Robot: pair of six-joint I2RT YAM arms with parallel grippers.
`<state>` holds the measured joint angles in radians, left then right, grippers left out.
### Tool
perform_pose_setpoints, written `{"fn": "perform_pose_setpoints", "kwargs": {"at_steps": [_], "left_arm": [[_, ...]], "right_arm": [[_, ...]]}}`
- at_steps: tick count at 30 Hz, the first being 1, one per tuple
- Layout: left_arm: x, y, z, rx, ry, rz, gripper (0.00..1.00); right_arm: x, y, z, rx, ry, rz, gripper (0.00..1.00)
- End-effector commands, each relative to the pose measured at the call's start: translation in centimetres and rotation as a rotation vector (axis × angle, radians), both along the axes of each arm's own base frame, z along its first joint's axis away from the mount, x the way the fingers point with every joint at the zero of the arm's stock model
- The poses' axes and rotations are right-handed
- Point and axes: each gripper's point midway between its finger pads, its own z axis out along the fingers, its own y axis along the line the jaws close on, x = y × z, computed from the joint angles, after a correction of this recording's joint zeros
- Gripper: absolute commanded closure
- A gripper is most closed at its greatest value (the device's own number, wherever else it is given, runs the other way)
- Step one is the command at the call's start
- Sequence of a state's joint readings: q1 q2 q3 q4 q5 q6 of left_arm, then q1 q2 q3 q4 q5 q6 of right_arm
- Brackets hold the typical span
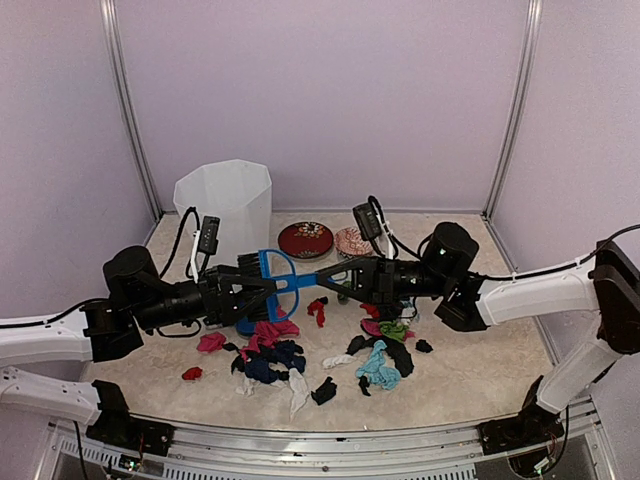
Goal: Sweep away the paper scraps from the table
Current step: Pass from the left arm to the right
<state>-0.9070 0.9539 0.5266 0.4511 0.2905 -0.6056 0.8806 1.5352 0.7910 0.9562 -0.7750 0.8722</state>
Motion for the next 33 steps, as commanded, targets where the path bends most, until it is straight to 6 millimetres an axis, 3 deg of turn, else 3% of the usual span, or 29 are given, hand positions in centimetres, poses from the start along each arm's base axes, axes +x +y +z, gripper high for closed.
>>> {"fn": "perform_pose_setpoints", "kwargs": {"at_steps": [1,10,16,28,33], "left_arm": [[1.0,0.4,0.0,0.029,0.011,0.065,0.01],[2.2,1.6,-3.9,0.154,0.131,0.172,0.01],[2.9,3.8,-6.4,0.273,0.236,0.312,0.01],[3.0,10.5,-12.1,0.350,0.466,0.630,0.06],[3.1,12.2,-14.2,0.389,0.501,0.717,0.07]], "right_arm": [[1.9,-2.1,0.0,-0.081,-0.073,-0.164,1.00],[5.3,-6.9,-0.5,-0.295,-0.205,-0.502,1.00],[6.0,-9.0,-0.2,-0.361,-0.273,-0.609,1.00],[6.4,-9.1,-1.0,-0.389,-0.294,-0.619,1.00],[6.4,-8.6,-1.8,-0.396,-0.288,-0.598,1.00]]}}
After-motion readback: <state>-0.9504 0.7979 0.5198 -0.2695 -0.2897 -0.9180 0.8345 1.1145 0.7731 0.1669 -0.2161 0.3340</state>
